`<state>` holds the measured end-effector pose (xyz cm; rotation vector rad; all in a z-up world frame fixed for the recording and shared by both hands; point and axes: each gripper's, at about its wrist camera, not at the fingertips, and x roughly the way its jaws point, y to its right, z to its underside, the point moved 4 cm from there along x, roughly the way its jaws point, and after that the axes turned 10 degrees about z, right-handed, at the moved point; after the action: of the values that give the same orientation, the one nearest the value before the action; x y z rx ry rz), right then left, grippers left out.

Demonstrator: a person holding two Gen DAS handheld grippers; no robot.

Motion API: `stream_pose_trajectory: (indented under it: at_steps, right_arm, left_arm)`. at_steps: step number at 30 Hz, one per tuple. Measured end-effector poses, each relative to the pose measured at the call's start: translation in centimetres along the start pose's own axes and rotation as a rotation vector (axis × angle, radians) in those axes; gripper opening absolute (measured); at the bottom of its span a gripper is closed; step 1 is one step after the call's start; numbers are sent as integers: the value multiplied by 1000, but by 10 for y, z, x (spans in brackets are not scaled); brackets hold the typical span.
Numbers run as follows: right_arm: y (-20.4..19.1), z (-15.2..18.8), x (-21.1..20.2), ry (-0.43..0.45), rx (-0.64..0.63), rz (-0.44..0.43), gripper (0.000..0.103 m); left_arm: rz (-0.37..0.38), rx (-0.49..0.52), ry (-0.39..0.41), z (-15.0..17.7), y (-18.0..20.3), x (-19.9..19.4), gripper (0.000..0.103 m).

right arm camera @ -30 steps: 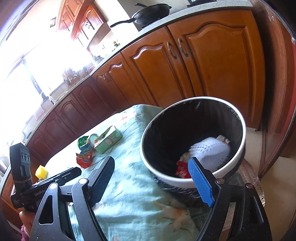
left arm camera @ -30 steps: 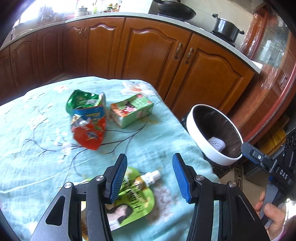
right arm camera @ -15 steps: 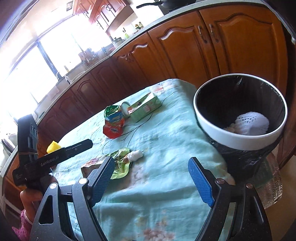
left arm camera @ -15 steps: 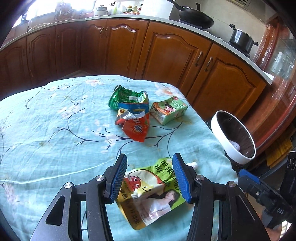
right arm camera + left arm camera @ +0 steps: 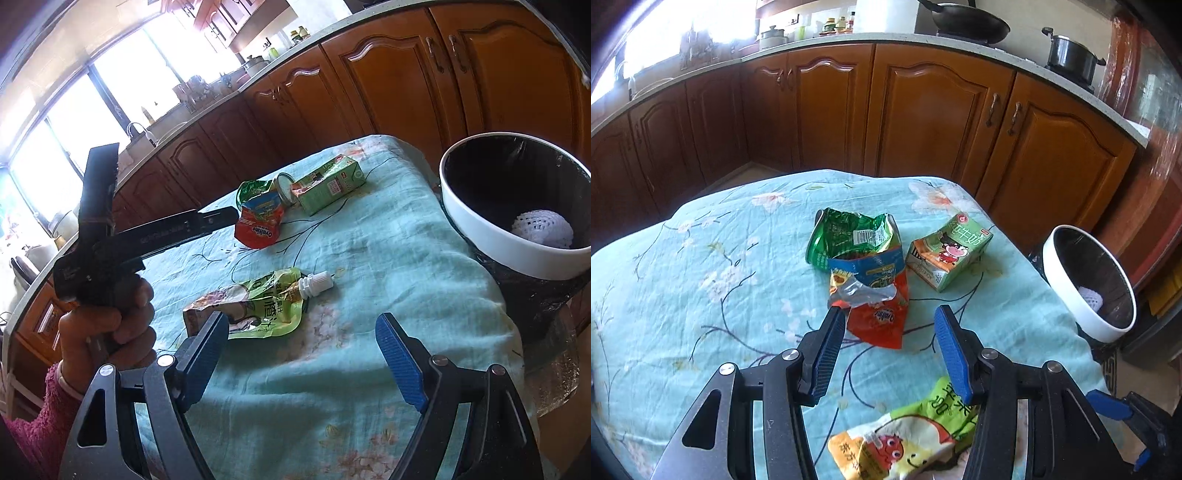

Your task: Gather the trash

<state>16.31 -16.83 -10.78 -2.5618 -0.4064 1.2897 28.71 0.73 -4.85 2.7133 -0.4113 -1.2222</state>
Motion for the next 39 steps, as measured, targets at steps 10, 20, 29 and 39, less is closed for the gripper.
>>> stream_pose_trajectory:
  at_steps: [10,20,29,39]
  right_arm:
    - [-4,0,4,-15,-8,-12,79]
    - [-43,32,33,-188,6,-207,49]
    - [-39,11,68,-196,133,-252,42]
    - [-8,-10,45,-95,170,-222,2]
  left_arm:
    - [-5,35,-56,1,0,32,0]
    - [44,-58,31,28,-22,-34,0]
    - [57,-73,38,31,-34,-49,0]
    - [67,-41,18,3,-21,-9,46]
